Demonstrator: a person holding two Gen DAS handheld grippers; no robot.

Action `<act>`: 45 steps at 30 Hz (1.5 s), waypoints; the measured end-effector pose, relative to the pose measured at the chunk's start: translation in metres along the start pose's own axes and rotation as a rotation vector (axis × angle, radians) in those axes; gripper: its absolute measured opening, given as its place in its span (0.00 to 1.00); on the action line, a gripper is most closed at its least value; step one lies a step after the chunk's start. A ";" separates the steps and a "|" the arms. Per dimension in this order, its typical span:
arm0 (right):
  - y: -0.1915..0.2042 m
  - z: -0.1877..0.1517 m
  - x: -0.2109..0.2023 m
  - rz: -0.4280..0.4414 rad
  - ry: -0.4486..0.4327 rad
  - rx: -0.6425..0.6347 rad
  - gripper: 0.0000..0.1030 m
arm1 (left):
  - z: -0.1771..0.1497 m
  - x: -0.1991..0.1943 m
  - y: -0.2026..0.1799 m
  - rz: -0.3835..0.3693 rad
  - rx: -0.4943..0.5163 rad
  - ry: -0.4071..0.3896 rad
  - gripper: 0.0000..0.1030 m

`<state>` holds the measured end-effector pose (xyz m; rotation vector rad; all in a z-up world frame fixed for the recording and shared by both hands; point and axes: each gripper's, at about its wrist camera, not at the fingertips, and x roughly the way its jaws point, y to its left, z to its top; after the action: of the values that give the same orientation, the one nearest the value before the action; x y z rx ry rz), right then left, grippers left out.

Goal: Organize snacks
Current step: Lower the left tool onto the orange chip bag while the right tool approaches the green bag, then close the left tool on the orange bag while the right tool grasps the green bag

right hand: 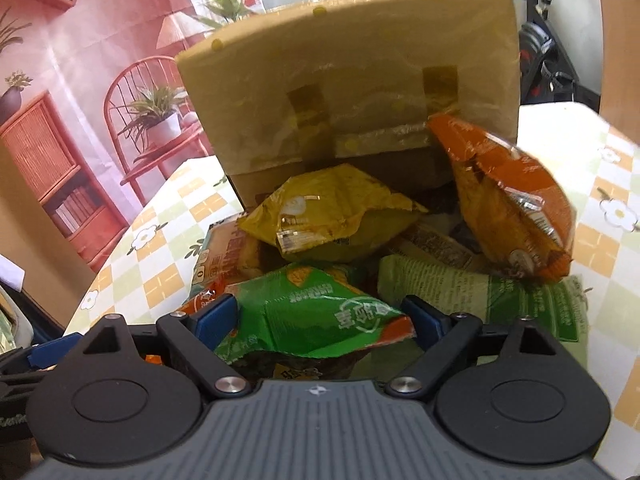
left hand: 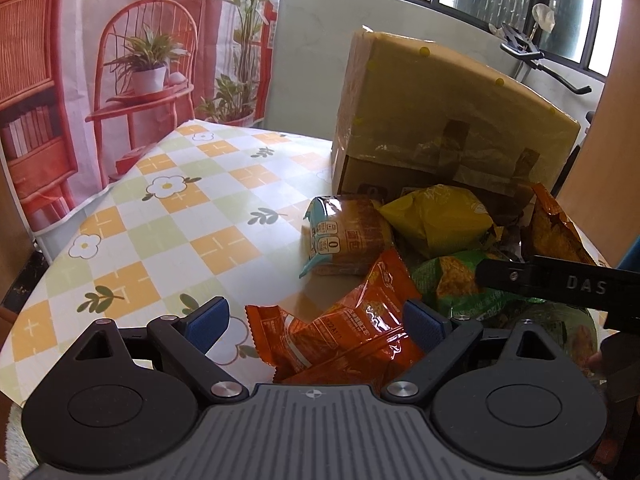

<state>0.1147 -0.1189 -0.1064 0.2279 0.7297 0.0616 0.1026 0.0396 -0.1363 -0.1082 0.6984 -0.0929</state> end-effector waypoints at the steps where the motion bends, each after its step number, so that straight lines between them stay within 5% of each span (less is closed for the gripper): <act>1: 0.000 -0.001 -0.003 -0.006 -0.013 -0.007 0.89 | 0.000 0.001 0.000 -0.001 -0.002 0.004 0.90; 9: -0.011 -0.002 -0.019 -0.018 -0.063 0.036 0.89 | -0.002 0.002 0.002 -0.016 -0.012 0.008 0.88; 32: -0.009 0.000 0.014 0.096 0.079 0.121 0.86 | -0.006 0.005 0.003 -0.036 -0.002 0.026 0.85; 36: -0.007 -0.003 0.015 0.107 0.058 0.107 0.75 | -0.007 0.006 0.002 -0.043 -0.003 0.032 0.85; 45: -0.026 -0.009 -0.007 0.149 -0.024 0.172 0.71 | -0.010 0.012 0.001 -0.061 -0.001 0.073 0.85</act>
<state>0.1025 -0.1434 -0.1141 0.4463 0.6941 0.1383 0.1053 0.0382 -0.1515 -0.1274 0.7680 -0.1557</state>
